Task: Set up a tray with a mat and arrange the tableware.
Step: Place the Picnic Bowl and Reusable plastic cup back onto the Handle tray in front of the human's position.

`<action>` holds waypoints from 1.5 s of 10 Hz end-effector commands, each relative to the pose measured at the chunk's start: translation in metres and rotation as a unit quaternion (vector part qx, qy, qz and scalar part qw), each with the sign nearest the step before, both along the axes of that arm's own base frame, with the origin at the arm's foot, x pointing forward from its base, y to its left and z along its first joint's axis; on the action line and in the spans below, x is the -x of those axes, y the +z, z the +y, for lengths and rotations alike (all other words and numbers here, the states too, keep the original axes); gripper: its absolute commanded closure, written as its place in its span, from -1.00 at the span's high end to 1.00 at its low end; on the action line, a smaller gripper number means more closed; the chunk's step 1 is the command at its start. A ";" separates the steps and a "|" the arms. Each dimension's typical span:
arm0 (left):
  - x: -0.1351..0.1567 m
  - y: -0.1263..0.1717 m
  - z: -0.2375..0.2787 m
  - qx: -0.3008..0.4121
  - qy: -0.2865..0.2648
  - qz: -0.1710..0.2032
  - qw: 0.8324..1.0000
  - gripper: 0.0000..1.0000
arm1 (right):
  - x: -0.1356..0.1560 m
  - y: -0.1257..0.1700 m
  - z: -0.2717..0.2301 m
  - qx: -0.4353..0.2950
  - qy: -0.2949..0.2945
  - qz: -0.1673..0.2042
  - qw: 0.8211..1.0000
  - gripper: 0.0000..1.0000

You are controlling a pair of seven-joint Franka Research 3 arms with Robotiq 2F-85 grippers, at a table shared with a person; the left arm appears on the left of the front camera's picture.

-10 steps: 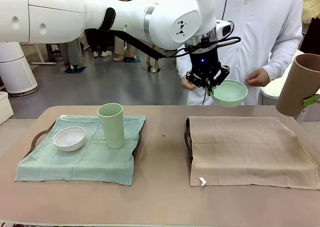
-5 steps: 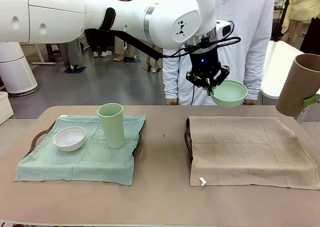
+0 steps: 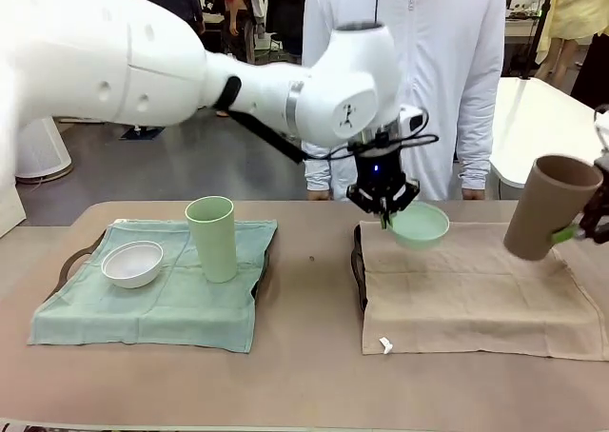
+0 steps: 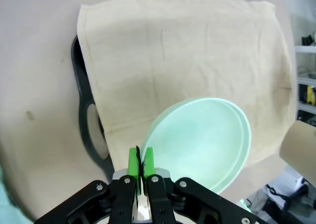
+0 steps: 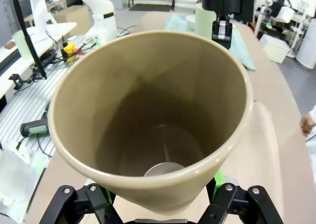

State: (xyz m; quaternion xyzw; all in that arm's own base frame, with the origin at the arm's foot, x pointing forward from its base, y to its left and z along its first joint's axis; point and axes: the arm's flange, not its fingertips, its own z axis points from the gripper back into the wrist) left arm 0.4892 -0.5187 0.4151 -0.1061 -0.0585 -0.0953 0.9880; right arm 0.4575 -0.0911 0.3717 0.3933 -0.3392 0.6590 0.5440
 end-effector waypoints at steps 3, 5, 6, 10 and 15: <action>0.000 0.000 0.000 0.000 0.000 0.000 1.000 -0.92 | 0.000 0.000 0.000 0.000 0.000 0.000 1.000 0.67; -0.012 -0.038 0.005 0.009 -0.014 0.019 1.000 -0.92 | -0.013 -0.050 -0.009 0.002 0.001 0.033 0.999 0.67; -0.017 -0.050 0.004 0.007 -0.010 0.025 1.000 -0.92 | -0.018 -0.063 -0.009 0.000 0.004 0.037 0.999 0.67; -0.028 -0.065 -0.012 -0.001 -0.029 0.016 0.999 -0.92 | -0.031 -0.083 0.004 0.011 0.020 0.019 1.000 0.67; -0.025 -0.069 -0.013 -0.004 -0.047 0.025 0.999 0.26 | -0.040 -0.098 0.002 0.022 0.005 0.014 1.000 1.00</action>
